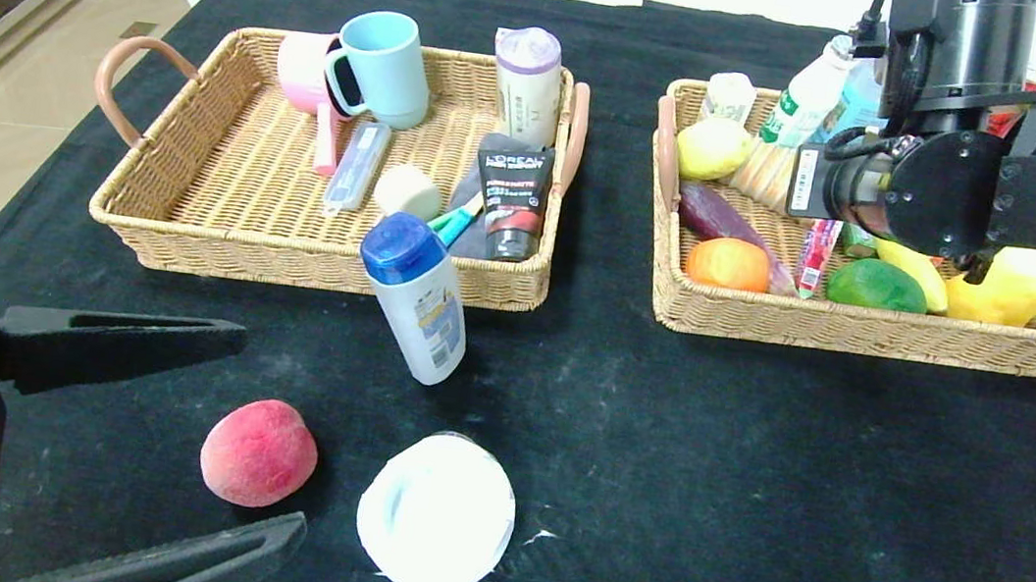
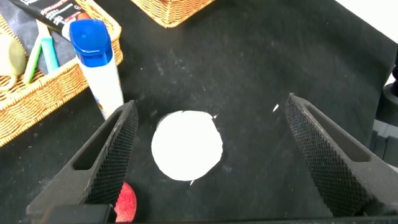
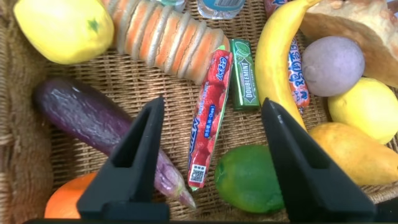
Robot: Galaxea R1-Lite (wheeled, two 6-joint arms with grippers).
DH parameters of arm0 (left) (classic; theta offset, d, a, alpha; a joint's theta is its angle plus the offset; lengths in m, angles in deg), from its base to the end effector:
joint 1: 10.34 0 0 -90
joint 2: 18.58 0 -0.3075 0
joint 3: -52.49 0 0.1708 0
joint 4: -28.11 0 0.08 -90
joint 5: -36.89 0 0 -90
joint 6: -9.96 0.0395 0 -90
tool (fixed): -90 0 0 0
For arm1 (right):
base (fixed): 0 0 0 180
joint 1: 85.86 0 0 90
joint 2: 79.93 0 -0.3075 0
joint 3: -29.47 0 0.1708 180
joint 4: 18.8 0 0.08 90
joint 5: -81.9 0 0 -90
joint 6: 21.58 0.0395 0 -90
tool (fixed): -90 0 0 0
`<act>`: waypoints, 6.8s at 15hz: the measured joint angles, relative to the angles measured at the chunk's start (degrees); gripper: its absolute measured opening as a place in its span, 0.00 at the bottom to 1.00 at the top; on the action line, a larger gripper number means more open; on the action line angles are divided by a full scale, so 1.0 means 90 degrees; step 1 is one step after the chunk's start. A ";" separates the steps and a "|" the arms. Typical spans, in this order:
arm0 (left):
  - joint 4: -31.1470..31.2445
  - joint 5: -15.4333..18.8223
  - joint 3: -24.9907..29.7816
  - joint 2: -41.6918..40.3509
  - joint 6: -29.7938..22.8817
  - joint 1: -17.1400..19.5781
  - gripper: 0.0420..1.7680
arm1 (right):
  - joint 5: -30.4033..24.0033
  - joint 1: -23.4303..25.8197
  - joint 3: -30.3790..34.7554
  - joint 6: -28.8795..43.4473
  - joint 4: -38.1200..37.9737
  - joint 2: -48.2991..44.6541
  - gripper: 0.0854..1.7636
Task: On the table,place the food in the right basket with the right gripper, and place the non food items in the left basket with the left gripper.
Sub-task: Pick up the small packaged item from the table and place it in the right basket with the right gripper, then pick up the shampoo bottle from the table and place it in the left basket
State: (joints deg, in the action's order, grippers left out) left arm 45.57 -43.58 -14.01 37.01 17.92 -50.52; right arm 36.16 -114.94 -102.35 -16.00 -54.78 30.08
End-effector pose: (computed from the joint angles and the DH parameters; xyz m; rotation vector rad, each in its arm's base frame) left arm 0.0814 -0.0773 0.2724 0.1611 0.0534 -0.8734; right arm 0.3357 0.1552 0.3259 -0.0516 0.1857 -0.2727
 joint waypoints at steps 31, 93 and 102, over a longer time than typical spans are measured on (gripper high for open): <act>0.0047 -0.1628 -0.0153 0.0719 0.0153 -0.0007 0.97 | -0.5937 -0.0490 0.7451 -0.1039 0.4385 -0.3759 0.96; -0.4318 -0.2807 0.0114 0.3810 -0.0622 0.0474 0.33 | -0.5879 -0.1166 0.7917 -0.1055 0.4790 -0.3415 0.96; -0.4244 -0.2804 0.0180 0.3412 -0.0582 0.0291 0.33 | -0.5879 -0.1170 0.7927 -0.1054 0.4783 -0.3394 0.96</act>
State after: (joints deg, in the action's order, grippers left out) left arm 7.38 -68.81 -12.38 67.72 12.68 -47.90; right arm -16.75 -125.47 -31.01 -25.48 -11.73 -0.47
